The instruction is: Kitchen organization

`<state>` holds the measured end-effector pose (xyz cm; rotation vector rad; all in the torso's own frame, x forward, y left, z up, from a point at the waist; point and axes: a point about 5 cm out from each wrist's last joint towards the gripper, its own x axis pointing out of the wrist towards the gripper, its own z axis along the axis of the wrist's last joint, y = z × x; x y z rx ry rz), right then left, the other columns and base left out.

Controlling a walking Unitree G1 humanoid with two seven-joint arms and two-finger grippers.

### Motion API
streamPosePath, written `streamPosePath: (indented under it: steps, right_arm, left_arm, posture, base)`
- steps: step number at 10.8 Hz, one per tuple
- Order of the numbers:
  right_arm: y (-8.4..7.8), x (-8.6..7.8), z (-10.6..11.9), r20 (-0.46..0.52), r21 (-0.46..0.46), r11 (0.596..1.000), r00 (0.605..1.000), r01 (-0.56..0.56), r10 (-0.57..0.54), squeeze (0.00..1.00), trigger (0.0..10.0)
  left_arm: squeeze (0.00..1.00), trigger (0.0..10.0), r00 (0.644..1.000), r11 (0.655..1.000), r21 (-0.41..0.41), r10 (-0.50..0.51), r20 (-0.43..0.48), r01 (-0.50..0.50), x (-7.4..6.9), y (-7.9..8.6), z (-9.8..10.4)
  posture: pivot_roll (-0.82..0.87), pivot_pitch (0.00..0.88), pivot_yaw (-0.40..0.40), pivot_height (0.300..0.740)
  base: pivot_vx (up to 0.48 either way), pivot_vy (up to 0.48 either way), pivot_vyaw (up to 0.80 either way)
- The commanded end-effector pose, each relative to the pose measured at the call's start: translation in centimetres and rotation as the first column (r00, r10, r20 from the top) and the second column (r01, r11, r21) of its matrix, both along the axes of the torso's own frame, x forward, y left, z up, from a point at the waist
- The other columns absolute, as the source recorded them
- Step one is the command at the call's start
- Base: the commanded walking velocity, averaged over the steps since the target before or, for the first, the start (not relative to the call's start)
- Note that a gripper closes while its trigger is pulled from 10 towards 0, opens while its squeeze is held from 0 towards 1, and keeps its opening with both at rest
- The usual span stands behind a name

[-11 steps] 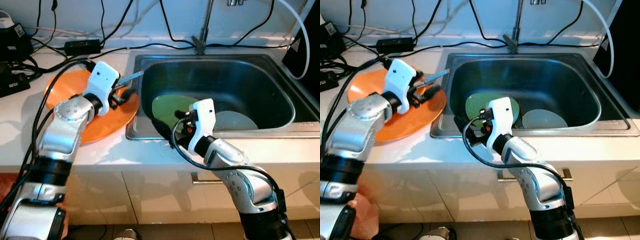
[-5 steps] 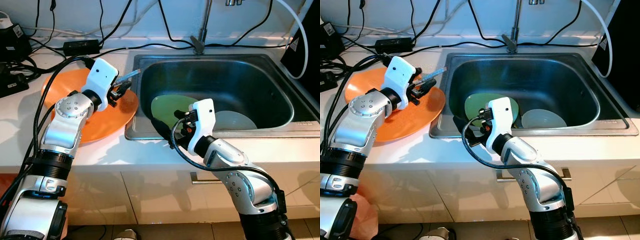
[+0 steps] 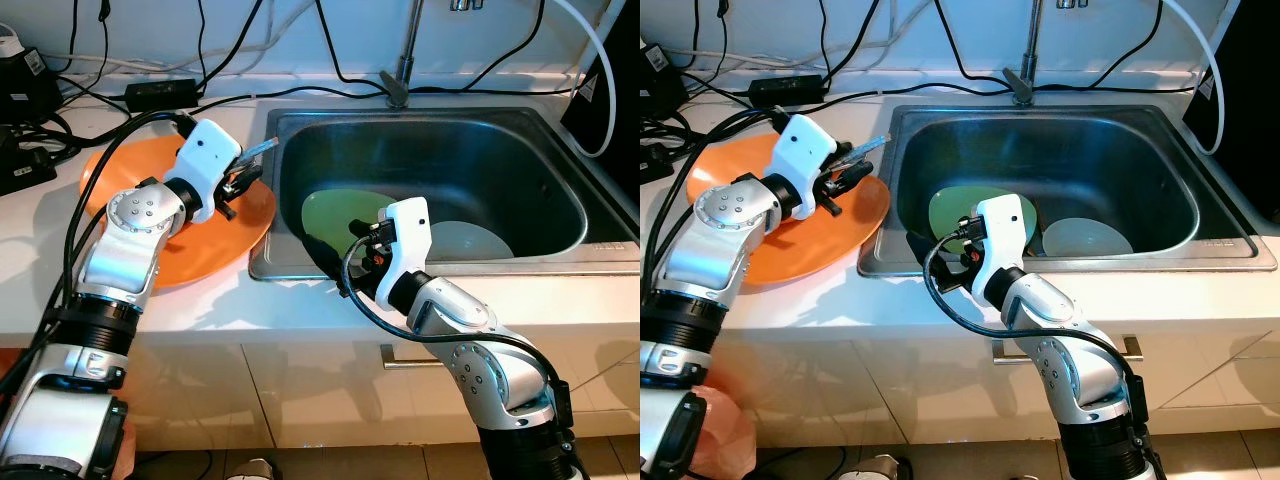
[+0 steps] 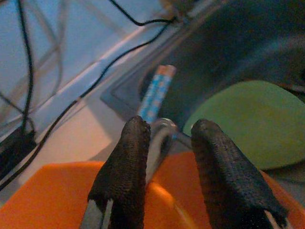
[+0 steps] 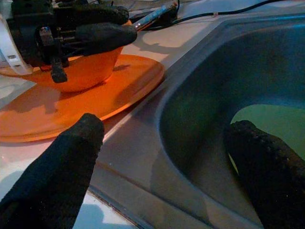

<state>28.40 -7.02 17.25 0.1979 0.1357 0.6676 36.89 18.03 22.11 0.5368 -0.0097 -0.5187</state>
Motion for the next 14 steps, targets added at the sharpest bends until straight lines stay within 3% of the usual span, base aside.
streamPosePath:
  steps: [1,7,11,14]
  right_arm:
    - [0.0,-0.1,0.2,0.006,-0.002,1.000,1.000,0.007,-0.007,0.00,10.0]
    - [0.0,0.2,0.2,0.008,0.003,1.000,1.000,0.017,-0.017,0.00,10.0]
    - [-0.1,0.2,0.2,0.011,0.000,1.000,1.000,0.025,-0.025,0.00,10.0]
    - [-0.1,0.4,0.2,0.011,-0.001,1.000,1.000,0.021,-0.021,0.00,10.0]
  left_arm:
    - [0.00,0.0,1.000,0.999,0.039,-0.011,-0.015,0.011,0.2,0.2,0.1]
    - [0.00,0.0,0.999,0.994,0.104,-0.039,-0.016,0.041,0.1,0.5,0.2]
    - [0.00,0.0,0.992,0.997,0.074,-0.026,0.126,0.017,-0.4,1.0,2.4]
    - [0.00,0.0,0.963,0.999,0.043,0.021,0.270,-0.034,-0.8,2.2,5.0]
  posture:
    - [0.12,0.079,0.036,0.740]
    - [0.12,0.071,0.038,0.740]
    - [0.12,0.067,0.037,0.740]
    - [0.14,0.065,0.032,0.740]
  base:
    - [0.000,0.000,0.00]
    - [0.000,0.000,0.00]
    - [0.000,0.000,0.00]
    - [0.000,0.000,0.00]
